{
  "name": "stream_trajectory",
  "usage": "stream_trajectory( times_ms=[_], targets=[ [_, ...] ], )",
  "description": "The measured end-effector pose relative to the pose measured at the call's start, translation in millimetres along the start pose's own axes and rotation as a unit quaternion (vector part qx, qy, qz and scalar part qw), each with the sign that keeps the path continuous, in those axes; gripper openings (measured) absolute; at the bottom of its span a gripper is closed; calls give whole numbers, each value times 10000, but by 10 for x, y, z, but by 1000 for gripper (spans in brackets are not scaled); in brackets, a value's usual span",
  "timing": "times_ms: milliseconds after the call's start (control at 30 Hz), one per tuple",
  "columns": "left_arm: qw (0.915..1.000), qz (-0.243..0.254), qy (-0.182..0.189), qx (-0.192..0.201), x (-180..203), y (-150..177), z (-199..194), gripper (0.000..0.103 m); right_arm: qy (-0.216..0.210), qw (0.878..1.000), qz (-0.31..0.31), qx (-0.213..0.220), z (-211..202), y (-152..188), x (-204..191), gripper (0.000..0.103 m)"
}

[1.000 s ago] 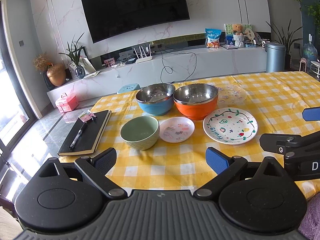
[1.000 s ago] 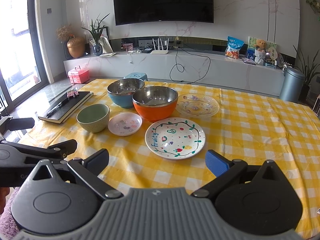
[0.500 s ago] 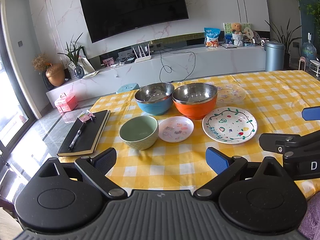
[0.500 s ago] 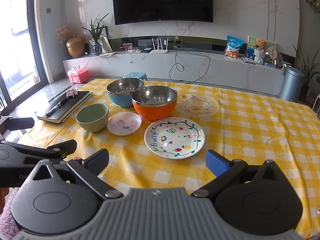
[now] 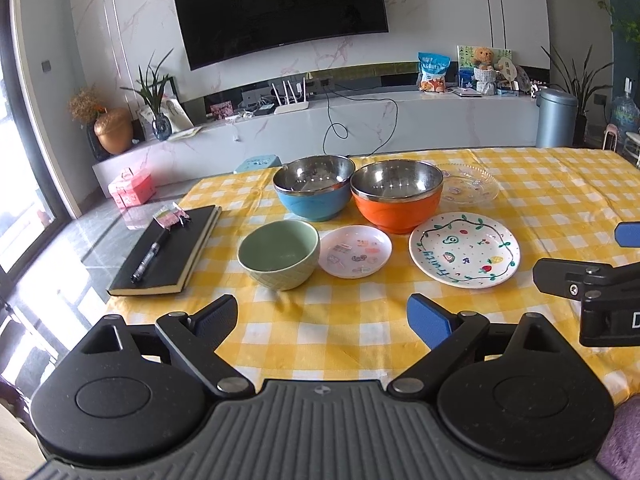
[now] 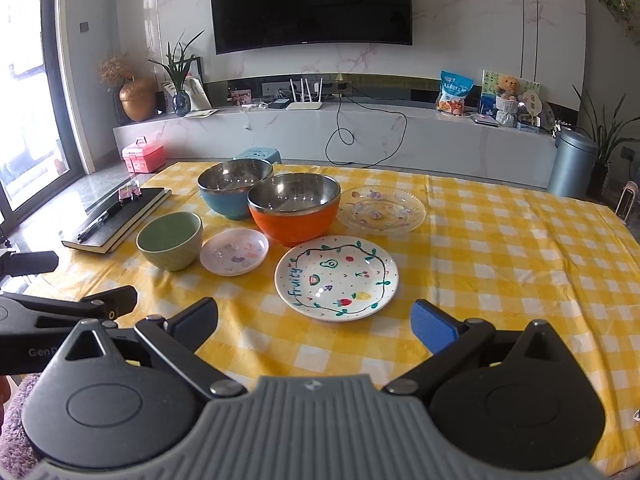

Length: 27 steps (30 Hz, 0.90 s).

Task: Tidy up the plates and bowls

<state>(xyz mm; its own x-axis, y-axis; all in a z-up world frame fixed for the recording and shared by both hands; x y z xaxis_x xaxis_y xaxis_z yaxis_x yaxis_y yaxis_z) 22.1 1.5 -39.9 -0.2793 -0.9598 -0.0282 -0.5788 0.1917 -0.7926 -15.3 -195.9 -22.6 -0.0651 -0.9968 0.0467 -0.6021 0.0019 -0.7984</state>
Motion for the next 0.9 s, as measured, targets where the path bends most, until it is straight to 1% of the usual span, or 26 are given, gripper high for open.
stream_trajectory(
  times_ms=[100,233,300,367,433,467,533,667,700,733,833,900],
  targets=[
    [9996,-217,149,-22,-65,-51,33,103,86,10000,39,31,52,-36,9,100],
    [9992,-398,16,-13,-125,-107,67,103,71,9999,137,5,145,-83,21,100],
    [9991,-411,87,-48,-130,-147,119,98,93,9997,211,-23,203,-105,22,100],
    [9988,-463,164,-48,-145,-182,147,92,210,9993,295,-64,265,-126,21,100],
    [9984,-537,180,-19,-156,-220,177,89,247,9990,375,-89,332,-153,25,100],
    [9981,-582,194,3,-164,-250,203,86,194,9988,425,-123,371,-169,28,100],
    [9975,-663,242,34,-173,-290,241,85,125,9986,480,-177,440,-208,32,100],
    [9962,-816,299,51,-184,-372,357,81,240,9991,325,-124,566,-299,6,100],
    [9960,-838,305,49,-179,-401,411,81,251,9991,319,-121,600,-323,4,99],
    [9958,-859,308,54,-181,-423,444,80,250,9991,321,-126,632,-346,3,95],
    [9958,-858,329,31,-169,-508,558,80,289,9989,352,-146,757,-429,12,94],
    [9959,-841,331,18,-162,-561,642,80,322,9988,364,-108,849,-474,14,91]
  ],
)
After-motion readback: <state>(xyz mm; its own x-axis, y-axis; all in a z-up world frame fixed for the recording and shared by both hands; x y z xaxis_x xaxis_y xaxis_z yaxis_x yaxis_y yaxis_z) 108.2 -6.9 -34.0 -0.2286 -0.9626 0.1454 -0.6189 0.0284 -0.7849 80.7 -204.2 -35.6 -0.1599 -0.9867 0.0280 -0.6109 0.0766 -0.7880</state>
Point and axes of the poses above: each gripper's, at about its wrist camera, not at the fingertips, and z roughly the way its jaws point, x to its right, y to its underside, the point moved 2 cm from there along z, roughly the way its jaws point, and after that the axes turned 11 degrees about y, right-handed, at the moved point
